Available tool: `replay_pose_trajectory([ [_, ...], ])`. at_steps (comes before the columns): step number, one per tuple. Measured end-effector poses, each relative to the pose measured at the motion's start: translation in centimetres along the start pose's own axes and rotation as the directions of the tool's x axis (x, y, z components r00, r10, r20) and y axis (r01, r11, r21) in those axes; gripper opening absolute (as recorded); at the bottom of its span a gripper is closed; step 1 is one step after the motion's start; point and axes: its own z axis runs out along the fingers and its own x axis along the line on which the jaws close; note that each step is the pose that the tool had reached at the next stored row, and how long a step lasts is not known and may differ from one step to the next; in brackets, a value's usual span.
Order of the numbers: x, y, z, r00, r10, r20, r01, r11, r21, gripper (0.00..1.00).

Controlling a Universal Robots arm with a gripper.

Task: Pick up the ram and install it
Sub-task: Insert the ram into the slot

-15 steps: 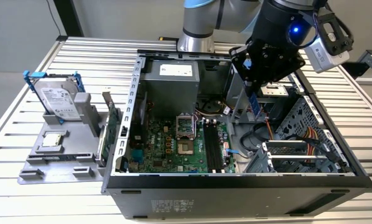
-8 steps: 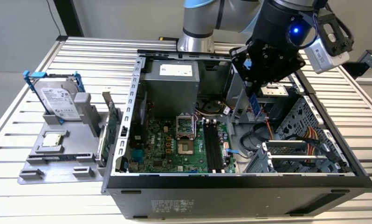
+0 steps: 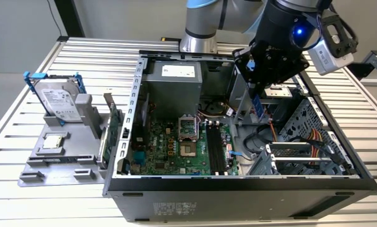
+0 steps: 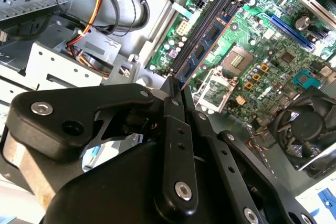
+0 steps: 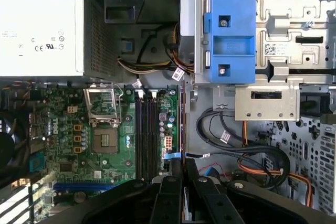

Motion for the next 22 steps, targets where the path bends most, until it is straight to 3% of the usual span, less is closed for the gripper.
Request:
replay_pose_trajectory([
  [22, -0.01, -0.02, 0.71, 1.0000, 0.000, 0.0001, 0.000, 1.0000, 0.0007, 0.00],
])
